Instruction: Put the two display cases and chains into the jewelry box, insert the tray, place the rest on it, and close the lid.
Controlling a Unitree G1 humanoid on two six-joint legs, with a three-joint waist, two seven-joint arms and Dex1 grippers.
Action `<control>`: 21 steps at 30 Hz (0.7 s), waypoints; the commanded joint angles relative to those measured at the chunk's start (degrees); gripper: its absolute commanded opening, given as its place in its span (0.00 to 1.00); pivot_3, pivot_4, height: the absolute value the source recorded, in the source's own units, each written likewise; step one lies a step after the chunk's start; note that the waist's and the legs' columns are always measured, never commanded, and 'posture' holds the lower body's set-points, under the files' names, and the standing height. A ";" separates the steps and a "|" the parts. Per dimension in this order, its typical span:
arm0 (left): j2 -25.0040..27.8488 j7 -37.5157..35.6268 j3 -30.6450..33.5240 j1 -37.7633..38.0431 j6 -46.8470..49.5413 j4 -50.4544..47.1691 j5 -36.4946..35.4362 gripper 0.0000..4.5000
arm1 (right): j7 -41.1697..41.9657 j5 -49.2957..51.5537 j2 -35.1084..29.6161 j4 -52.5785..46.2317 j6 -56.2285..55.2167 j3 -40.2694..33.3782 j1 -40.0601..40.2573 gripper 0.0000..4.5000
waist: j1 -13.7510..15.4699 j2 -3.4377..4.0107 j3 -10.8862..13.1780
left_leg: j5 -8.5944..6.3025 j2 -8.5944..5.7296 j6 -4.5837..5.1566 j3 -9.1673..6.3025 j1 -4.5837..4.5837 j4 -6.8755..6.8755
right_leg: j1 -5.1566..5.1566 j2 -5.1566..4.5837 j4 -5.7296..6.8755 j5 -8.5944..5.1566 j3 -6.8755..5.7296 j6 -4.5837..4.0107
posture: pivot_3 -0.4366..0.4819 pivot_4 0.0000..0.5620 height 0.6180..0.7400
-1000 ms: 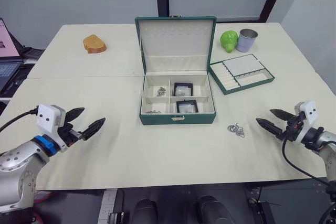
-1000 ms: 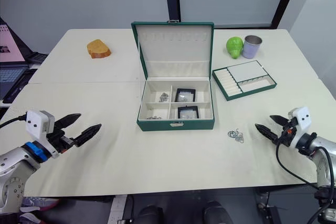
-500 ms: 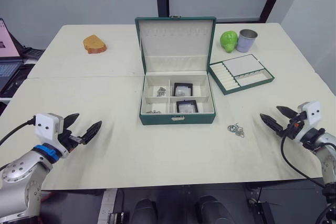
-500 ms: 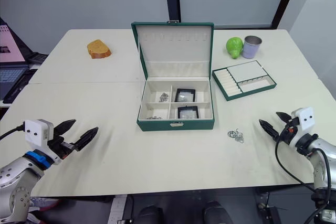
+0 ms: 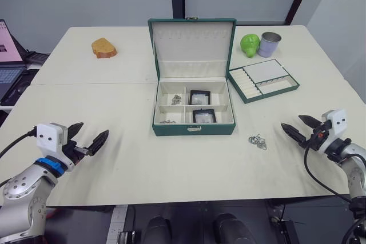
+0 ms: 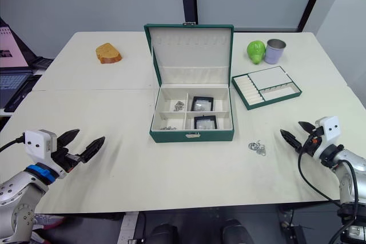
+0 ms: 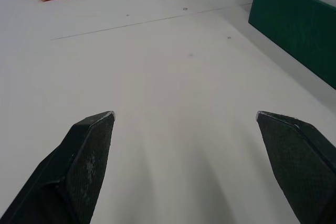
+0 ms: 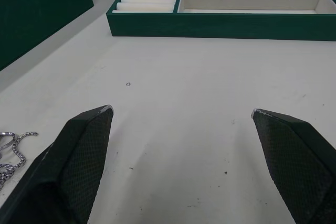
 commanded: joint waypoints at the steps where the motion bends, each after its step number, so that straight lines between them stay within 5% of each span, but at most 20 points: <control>1: 0.10 0.37 1.61 -0.15 -1.15 -0.55 0.21 1.00 | 0.39 0.98 -0.54 0.39 -1.17 -0.67 -1.00 1.00 | 0.00 0.00 0.00 | 0.00 0.00 0.00 0.00 0.00 0.00 | 0.00 0.00 0.00 0.00 0.00 0.00 | 0.48 0.27 1.00; 21: -1.03 0.78 1.21 0.13 -1.47 -0.98 0.75 1.00 | 0.91 0.88 -0.94 2.86 -2.52 0.20 -3.01 1.00 | 0.00 0.00 -0.01 | 0.00 0.00 0.00 0.00 0.02 0.02 | 0.00 0.00 0.05 0.00 0.00 0.00 | 0.48 0.27 1.00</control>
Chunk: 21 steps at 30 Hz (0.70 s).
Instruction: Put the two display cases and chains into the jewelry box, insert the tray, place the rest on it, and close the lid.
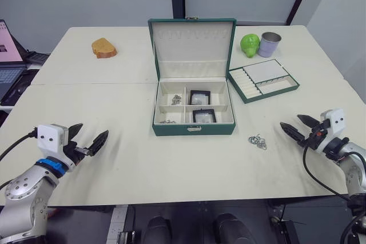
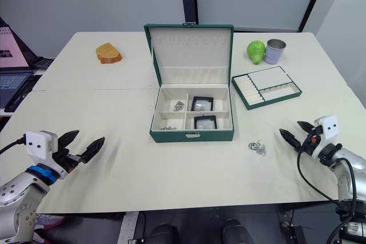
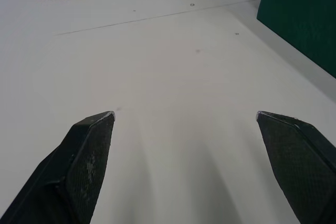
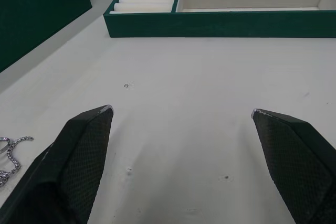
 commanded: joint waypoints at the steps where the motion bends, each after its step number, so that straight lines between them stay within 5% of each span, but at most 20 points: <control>1: -0.33 0.16 1.13 0.27 -1.15 -1.71 -0.20 1.00 | 0.64 0.46 -0.99 0.15 -1.65 -0.69 -1.19 1.00 | 0.00 0.00 0.00 | 0.00 0.00 0.00 0.00 0.00 0.00 | 0.00 0.00 0.00 0.00 0.00 0.00 | 0.48 0.27 1.00; 10: 0.84 -0.99 -0.67 -2.26 1.96 -6.92 -2.01 1.00 | 5.15 -0.02 -4.45 0.95 -1.31 1.07 -4.49 1.00 | 0.01 0.00 0.00 | 0.00 0.00 0.00 0.00 -0.01 0.03 | 0.00 0.00 0.03 0.00 0.00 0.00 | 0.48 0.27 1.00; 21: 0.85 -3.01 -12.35 -13.49 11.38 -20.28 -5.76 1.00 | 22.13 -10.86 -11.64 20.51 -10.53 15.59 -26.12 1.00 | -0.36 -0.01 -0.01 | 0.00 0.00 0.00 0.00 0.04 0.14 | 0.06 0.00 0.10 0.00 0.01 0.00 | 0.48 0.27 1.00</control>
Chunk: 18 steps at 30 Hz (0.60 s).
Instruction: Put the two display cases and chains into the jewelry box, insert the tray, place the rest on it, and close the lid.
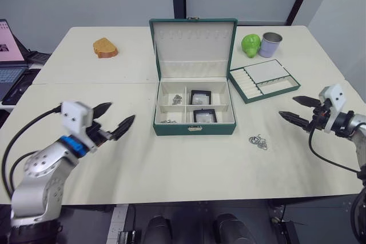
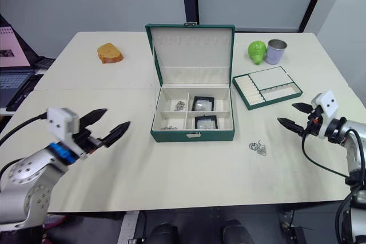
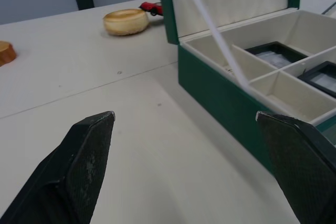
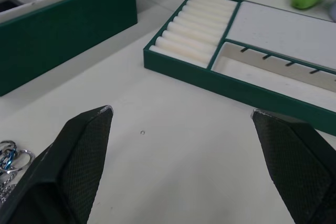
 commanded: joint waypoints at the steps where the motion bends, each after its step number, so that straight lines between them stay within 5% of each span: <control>1: 0.06 -0.61 -3.76 -3.51 2.04 -5.24 -1.81 1.00 | 5.06 -5.09 -1.55 7.72 -6.44 4.23 -7.86 1.00 | -0.26 0.00 0.00 | 0.00 0.00 0.00 0.00 0.00 -0.01 | -0.01 0.00 0.00 0.00 0.00 0.00 | 0.48 0.27 1.00; 10: -5.25 -1.43 -15.40 -11.39 1.76 -7.45 -0.01 1.00 | 2.62 -18.19 2.60 30.99 -20.44 13.15 -25.96 1.00 | -0.66 0.00 0.00 | 0.00 0.02 0.00 0.02 -0.01 0.00 | 0.05 0.00 -0.11 0.00 -0.03 0.00 | 0.48 0.27 1.00; 18: -13.35 0.99 -22.23 -16.11 0.11 -5.51 3.53 1.00 | -6.88 -25.31 7.16 38.98 -21.65 15.87 -32.07 1.00 | -0.65 0.01 0.00 | 0.00 0.02 0.00 0.03 -0.04 0.04 | 0.07 0.01 -0.04 0.00 -0.04 0.00 | 0.48 0.27 1.00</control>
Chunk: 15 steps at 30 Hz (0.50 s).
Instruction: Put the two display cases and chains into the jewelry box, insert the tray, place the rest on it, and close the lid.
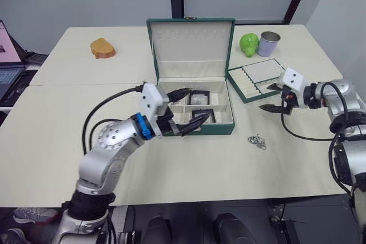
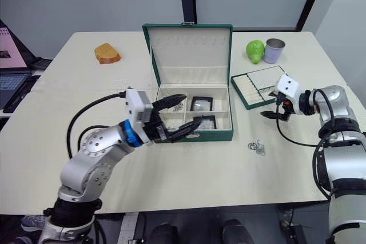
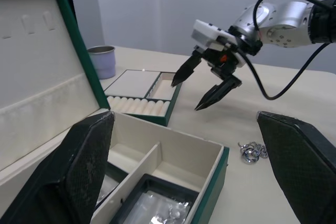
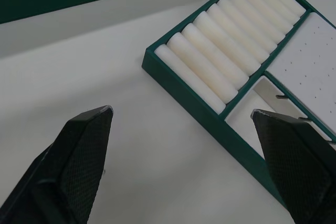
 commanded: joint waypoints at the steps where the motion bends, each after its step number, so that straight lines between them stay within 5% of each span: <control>1: -1.77 1.29 -0.58 -1.17 -1.35 -0.67 0.94 1.00 | -4.54 -3.00 0.11 1.52 -0.99 0.69 -2.26 1.00 | 0.02 0.00 0.00 | 0.00 0.00 0.00 0.00 0.00 0.00 | -0.01 0.00 0.02 0.00 0.00 0.00 | 0.48 0.27 1.00; 15: -3.96 3.60 -0.34 -1.43 -0.49 -1.65 1.67 1.00 | -16.02 -12.90 2.59 4.29 -0.38 5.23 -3.91 1.00 | 0.04 0.00 0.00 | 0.00 0.00 0.00 -0.02 0.02 0.03 | -0.02 0.00 0.13 0.00 -0.01 0.00 | 0.48 0.27 1.00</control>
